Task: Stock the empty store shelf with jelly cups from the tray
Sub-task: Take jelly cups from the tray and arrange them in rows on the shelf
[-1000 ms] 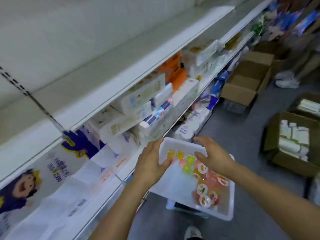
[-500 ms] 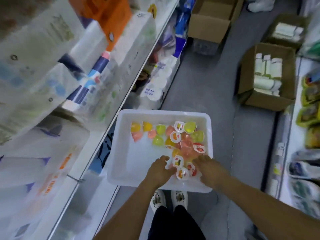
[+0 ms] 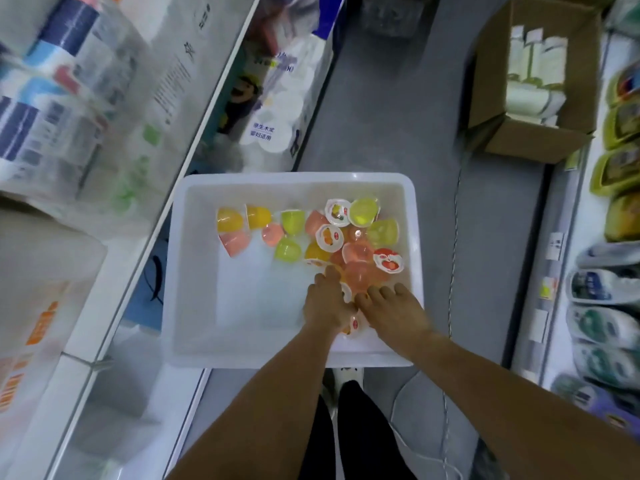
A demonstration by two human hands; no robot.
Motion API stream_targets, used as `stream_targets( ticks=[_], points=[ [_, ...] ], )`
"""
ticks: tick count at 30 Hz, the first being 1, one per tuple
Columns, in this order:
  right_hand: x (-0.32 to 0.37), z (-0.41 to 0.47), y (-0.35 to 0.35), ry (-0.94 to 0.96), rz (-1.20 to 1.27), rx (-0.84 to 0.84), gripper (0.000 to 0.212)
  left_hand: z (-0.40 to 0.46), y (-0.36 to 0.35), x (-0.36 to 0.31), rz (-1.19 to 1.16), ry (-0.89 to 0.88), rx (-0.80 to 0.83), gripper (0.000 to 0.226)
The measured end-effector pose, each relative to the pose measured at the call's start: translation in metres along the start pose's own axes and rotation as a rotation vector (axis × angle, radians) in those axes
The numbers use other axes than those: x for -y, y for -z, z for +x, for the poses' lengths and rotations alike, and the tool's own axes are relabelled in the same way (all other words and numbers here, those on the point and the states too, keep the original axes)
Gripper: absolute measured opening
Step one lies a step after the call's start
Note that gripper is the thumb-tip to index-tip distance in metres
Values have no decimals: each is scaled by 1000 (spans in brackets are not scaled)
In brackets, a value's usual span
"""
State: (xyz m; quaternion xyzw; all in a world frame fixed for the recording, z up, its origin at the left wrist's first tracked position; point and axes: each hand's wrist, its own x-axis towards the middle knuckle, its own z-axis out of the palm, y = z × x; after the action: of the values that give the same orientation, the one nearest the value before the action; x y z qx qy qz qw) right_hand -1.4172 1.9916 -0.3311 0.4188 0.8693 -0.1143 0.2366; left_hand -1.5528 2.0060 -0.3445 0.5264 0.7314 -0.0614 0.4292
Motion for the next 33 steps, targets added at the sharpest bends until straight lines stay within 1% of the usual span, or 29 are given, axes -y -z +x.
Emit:
stream_targets(
  ticks=[3, 6, 11, 14, 16, 19, 20, 22, 24, 25, 28, 29, 31, 33],
  points=[
    [-2, -5, 7, -12, 19, 19, 44, -10, 14, 2, -29, 13, -44, 61],
    [-3, -13, 35, -75, 144, 32, 53, -31, 41, 10, -138, 34, -89, 62],
    [12, -23, 102, -163, 432, -92, 67, -87, 109, 18, -400, 6, -182, 53],
    [28, -24, 147, -199, 639, -180, 57, -127, 152, 21, -545, -4, -277, 49],
    [39, -27, 179, -158, 728, -243, 44, -156, 178, 25, -590, -30, -351, 42],
    [57, -33, 223, -86, 906, -324, 24, -200, 214, 36, -647, -60, -453, 14],
    [64, -35, 237, -74, 971, -341, 21, -217, 226, 41, -683, -62, -479, 11],
    [80, -38, 264, -25, 1077, -386, 16, -249, 248, 52, -740, -67, -542, 18],
    [100, -44, 292, 64, 1155, -412, 9, -280, 268, 67, -753, -75, -596, 21],
    [112, -48, 307, 106, 1182, -411, 7, -296, 276, 75, -749, -81, -618, 21],
    [152, -59, 346, 217, 1224, -439, 18, -343, 298, 101, -724, -95, -680, 14],
    [167, -63, 356, 250, 1227, -458, 18, -360, 303, 110, -715, -101, -699, 13],
    [196, -70, 374, 328, 1259, -475, 7, -392, 308, 127, -711, -94, -754, 9],
    [228, -79, 393, 387, 1257, -489, 4, -426, 310, 144, -687, -90, -810, 13]
  ],
)
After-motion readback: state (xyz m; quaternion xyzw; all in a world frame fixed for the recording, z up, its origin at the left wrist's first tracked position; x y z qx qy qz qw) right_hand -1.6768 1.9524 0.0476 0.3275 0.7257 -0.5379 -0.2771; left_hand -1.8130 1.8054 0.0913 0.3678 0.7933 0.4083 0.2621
